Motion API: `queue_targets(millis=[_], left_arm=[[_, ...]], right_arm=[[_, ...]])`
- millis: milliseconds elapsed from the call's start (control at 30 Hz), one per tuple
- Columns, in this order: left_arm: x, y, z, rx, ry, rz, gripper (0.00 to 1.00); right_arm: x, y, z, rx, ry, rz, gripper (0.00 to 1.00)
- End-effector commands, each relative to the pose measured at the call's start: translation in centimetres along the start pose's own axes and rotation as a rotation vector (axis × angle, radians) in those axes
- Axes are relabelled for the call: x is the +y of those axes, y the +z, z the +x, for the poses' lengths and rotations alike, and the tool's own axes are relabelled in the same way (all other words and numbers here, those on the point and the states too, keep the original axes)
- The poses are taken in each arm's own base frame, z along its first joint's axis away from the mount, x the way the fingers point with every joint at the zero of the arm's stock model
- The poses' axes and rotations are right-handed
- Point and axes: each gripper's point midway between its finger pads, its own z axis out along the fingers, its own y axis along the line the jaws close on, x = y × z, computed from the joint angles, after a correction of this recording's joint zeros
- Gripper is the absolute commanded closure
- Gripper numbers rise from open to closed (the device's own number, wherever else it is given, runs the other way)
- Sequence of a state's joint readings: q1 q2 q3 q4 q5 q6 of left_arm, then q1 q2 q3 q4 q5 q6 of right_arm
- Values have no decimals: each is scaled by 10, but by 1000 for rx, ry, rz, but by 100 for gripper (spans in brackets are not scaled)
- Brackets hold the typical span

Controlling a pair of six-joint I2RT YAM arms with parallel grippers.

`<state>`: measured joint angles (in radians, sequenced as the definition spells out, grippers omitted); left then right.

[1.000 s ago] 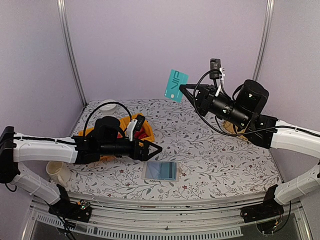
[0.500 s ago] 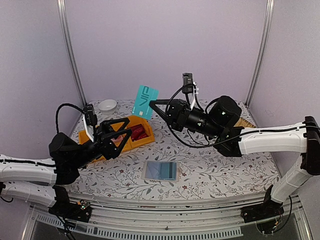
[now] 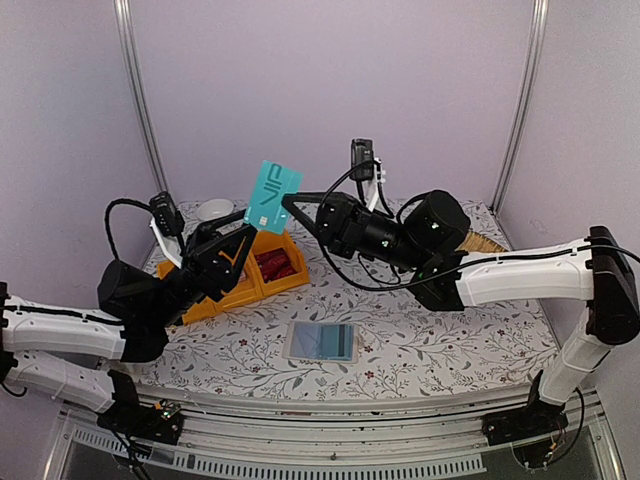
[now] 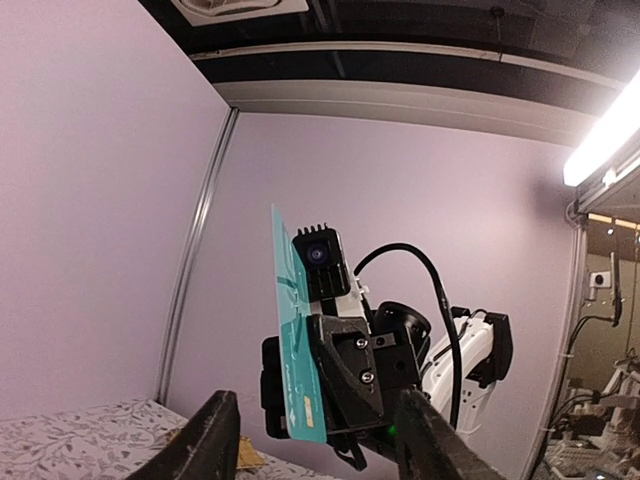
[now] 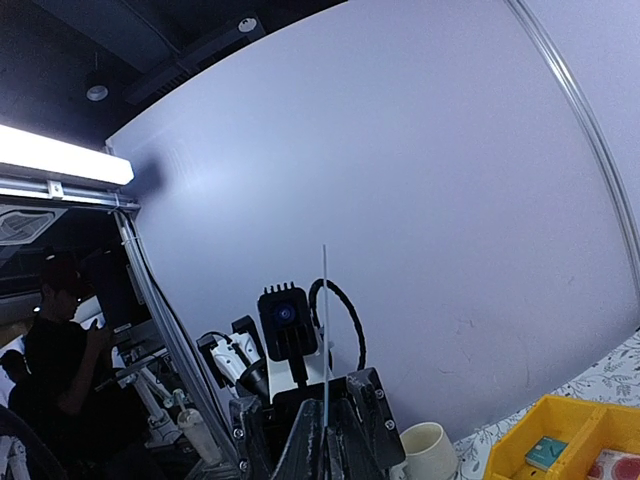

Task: Take the credit cards out of the card holder
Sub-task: Pass from the right arm to the left

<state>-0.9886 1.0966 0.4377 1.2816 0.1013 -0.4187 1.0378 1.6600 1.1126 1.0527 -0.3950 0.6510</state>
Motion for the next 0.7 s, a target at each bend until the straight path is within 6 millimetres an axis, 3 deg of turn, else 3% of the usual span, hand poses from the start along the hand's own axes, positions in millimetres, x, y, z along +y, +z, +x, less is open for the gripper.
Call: queue_targets(millis=[0,167,267,433,567,667], left_arm=[[-5,8,-5,-8,1,14,54],[-5,7,-8,-16,-4,7,59],[-5,7,-10,-17,-3,2,71],[-7,8,-9,-10,2,16,76],[-9,9,-9,5,3,20,100],[-11,11,-7,29,5,30,100]], right_arm=[[10,7,1,15,-7,-41,98],[11,8,4,28,-6,-55,98],[10,8,7,36,1,-56,98],[13,10,9,52,7,-75,99],[14,11,9,63,4,-78,99],[14,11,10,69,2,-82,99]])
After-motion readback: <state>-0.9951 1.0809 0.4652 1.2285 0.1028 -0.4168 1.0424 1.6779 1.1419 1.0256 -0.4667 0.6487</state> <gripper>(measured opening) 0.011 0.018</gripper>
